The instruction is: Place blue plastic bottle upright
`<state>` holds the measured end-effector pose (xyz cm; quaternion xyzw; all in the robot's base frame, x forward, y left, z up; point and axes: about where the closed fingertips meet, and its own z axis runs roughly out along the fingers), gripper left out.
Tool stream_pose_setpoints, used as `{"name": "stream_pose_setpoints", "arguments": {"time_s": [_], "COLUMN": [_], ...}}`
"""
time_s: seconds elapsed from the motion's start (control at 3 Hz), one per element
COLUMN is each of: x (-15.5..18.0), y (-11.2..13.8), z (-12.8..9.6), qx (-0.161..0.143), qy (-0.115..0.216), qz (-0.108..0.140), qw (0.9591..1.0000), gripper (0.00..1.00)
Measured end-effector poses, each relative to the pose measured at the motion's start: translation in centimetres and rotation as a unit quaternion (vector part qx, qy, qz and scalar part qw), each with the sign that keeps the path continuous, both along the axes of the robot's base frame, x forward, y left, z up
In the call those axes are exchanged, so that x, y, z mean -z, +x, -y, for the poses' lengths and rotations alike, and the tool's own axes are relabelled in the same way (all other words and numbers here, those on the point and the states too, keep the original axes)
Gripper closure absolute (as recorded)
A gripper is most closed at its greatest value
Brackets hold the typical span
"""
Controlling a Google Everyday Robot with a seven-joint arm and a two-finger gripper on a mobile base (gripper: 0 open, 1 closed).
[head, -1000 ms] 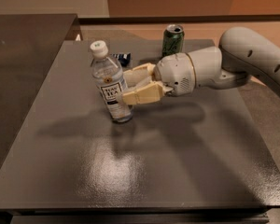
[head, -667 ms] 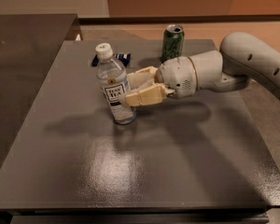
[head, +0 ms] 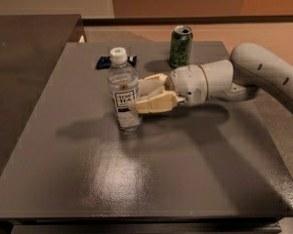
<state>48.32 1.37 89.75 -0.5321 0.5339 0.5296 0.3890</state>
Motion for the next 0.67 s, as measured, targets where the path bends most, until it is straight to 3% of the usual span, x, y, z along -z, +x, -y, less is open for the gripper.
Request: {"name": "stream_pose_setpoints", "arguments": {"time_s": [0.67], "x": [-0.09], "y": [-0.16], "z": [-0.43], "qx": [-0.004], "qy": [0.000], "qz": [0.001], "qw": [1.0000], "gripper": [0.14]}}
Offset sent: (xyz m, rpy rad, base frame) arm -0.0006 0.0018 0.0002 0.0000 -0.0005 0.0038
